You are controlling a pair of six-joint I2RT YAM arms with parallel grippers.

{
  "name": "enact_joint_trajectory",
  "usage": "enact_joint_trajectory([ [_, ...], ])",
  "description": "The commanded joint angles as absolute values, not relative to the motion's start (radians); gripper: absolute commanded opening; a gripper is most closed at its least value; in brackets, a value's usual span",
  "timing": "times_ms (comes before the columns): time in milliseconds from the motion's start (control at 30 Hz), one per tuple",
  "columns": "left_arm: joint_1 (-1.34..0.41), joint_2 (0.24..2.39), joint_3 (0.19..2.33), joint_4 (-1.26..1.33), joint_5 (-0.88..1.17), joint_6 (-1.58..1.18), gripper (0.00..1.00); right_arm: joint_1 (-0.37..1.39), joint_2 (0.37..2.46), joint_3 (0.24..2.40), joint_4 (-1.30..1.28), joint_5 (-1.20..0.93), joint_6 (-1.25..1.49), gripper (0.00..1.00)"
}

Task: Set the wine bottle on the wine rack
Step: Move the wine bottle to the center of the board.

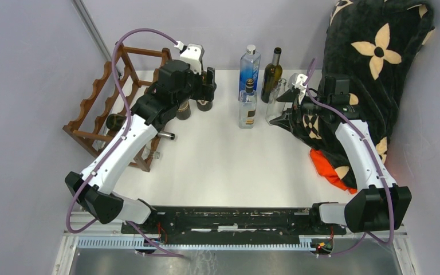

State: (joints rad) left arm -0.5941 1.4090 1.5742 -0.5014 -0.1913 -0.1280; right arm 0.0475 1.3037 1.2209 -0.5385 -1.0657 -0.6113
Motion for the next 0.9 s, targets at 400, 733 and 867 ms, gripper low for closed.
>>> enact_joint_trajectory([
  [400,-0.525,1.531,1.716,-0.414,-0.1,-0.071,0.86,0.045,1.289,1.258,-0.528,-1.09,-0.632,0.98],
  [733,-0.508,1.617,1.79,-0.365,-0.1,-0.093,0.85,0.045,1.314,1.271,-0.519,-1.091,-0.618,0.98],
  [867,-0.502,1.68,1.862,-0.386,-0.155,-0.085,0.83,0.045,1.316,1.277,-0.508,-1.088,-0.613,0.98],
])
